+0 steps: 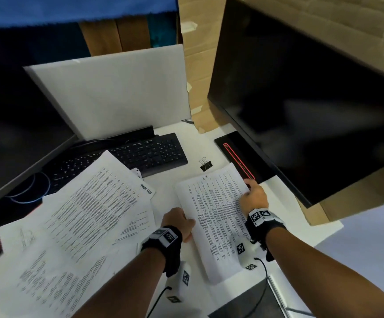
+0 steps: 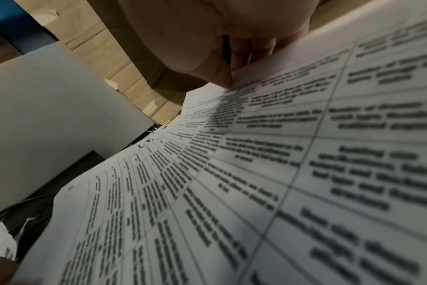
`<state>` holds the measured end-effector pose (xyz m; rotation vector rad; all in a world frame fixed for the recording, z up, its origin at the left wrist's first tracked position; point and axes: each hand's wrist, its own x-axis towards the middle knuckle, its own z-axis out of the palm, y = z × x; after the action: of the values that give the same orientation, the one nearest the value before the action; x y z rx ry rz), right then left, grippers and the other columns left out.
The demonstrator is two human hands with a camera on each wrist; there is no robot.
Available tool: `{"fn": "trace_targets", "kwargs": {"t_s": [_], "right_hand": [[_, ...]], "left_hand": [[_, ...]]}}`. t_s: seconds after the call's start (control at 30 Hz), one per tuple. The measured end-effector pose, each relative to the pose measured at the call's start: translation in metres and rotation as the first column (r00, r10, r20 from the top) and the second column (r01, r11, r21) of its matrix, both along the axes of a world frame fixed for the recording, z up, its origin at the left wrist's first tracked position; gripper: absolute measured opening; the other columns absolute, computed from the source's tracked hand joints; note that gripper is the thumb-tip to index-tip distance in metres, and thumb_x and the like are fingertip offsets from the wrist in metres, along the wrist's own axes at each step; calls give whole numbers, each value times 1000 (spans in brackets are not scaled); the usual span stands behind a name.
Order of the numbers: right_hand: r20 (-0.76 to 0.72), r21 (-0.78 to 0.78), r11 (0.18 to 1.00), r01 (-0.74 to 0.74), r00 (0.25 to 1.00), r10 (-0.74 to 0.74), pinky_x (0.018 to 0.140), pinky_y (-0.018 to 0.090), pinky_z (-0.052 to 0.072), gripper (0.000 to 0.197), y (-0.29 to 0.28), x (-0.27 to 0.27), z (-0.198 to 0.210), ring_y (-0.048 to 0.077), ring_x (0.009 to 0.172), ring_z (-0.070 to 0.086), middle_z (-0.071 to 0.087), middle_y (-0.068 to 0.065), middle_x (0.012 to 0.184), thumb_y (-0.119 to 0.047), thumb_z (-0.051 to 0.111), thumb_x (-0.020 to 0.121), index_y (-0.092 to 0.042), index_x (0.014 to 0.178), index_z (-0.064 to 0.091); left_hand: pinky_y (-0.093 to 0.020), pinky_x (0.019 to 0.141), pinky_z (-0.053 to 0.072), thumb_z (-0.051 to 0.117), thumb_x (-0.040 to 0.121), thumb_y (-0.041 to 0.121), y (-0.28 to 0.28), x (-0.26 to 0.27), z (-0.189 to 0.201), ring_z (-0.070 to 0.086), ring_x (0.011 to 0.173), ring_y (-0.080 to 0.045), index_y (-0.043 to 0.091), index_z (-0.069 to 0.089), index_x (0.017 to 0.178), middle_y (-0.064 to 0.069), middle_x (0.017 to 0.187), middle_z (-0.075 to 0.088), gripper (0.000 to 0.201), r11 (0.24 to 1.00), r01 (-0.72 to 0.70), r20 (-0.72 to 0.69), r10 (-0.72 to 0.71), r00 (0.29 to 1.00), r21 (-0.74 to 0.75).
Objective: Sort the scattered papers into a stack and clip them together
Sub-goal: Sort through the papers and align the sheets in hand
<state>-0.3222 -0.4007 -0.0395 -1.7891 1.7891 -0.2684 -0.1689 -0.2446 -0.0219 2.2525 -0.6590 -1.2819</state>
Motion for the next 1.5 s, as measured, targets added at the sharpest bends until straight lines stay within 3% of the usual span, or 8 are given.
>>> {"fn": "trace_targets", "kwargs": {"t_s": [0.43, 0.67, 0.87, 0.97, 1.1, 1.2, 1.33, 1.5], "right_hand": [[-319, 3, 953, -304, 903, 289, 99, 43, 39, 36, 13, 14, 0, 26, 120, 48, 52, 5, 133, -27, 48, 91, -28, 125, 58], [189, 8, 867, -499, 852, 488, 77, 24, 49, 20, 50, 99, 20, 23, 91, 65, 70, 4, 101, -16, 50, 92, -20, 99, 69], [164, 158, 808, -567, 822, 545, 90, 23, 42, 32, 76, 189, 7, 25, 112, 59, 64, 6, 123, -22, 57, 89, -14, 120, 62], [71, 176, 773, -609, 791, 607, 92, 27, 43, 29, 85, 209, 3, 27, 113, 58, 63, 9, 122, -22, 57, 90, -8, 114, 64], [156, -6, 812, -584, 802, 577, 64, 20, 40, 14, 99, 220, 13, 24, 89, 62, 69, 7, 98, -13, 54, 88, -12, 95, 67], [340, -171, 758, -629, 685, 644, 53, 7, 38, 14, 115, 219, 42, 11, 69, 57, 66, -6, 77, -12, 59, 88, -23, 81, 65], [536, -244, 701, -670, 510, 673, 62, 11, 47, 20, 135, 203, 80, 3, 67, 61, 70, -9, 75, -9, 66, 86, -27, 77, 67], [683, -192, 741, -643, 455, 572, 64, 20, 54, 19, 151, 197, 98, 4, 65, 67, 75, -9, 76, -3, 69, 84, -21, 81, 73]], "left_hand": [[-39, 65, 63, 59, 85, 4, -4, -3, -12, 69, 59, -24, 2, 66, 78, -14, 72, 72, 11, 991, -106, -132, 116, 984, 81], [-24, 49, 51, 57, 90, 20, 41, 34, 1, 65, 54, -20, 11, 61, 77, -7, 70, 68, 17, 983, -183, -118, 181, 976, -5], [-16, 42, 42, 58, 89, 20, 121, 83, 7, 59, 47, -6, 17, 63, 79, 4, 61, 65, 12, 951, -282, -2, 284, 959, -130], [-23, 56, 54, 57, 85, 17, 154, 109, 18, 63, 57, -13, 25, 64, 72, 1, 66, 68, 17, 935, -297, 41, 310, 950, -195], [-29, 72, 58, 58, 87, 14, 179, 139, 29, 67, 82, -21, 32, 61, 74, 0, 87, 71, 22, 915, -268, 177, 331, 927, -302], [-20, 88, 43, 66, 88, 13, 181, 161, 41, 54, 106, -12, 29, 56, 113, 4, 118, 56, 31, 875, -248, 333, 400, 854, -415], [-36, 111, 35, 74, 80, 11, 184, 207, 53, 41, 130, -15, 22, 38, 143, 1, 144, 40, 74, 747, -380, 346, 613, 710, -545], [-29, 82, 53, 68, 87, 21, 198, 229, 67, 66, 97, -16, 27, 64, 111, 5, 105, 69, 26, 657, -401, 216, 653, 726, -638]]}}
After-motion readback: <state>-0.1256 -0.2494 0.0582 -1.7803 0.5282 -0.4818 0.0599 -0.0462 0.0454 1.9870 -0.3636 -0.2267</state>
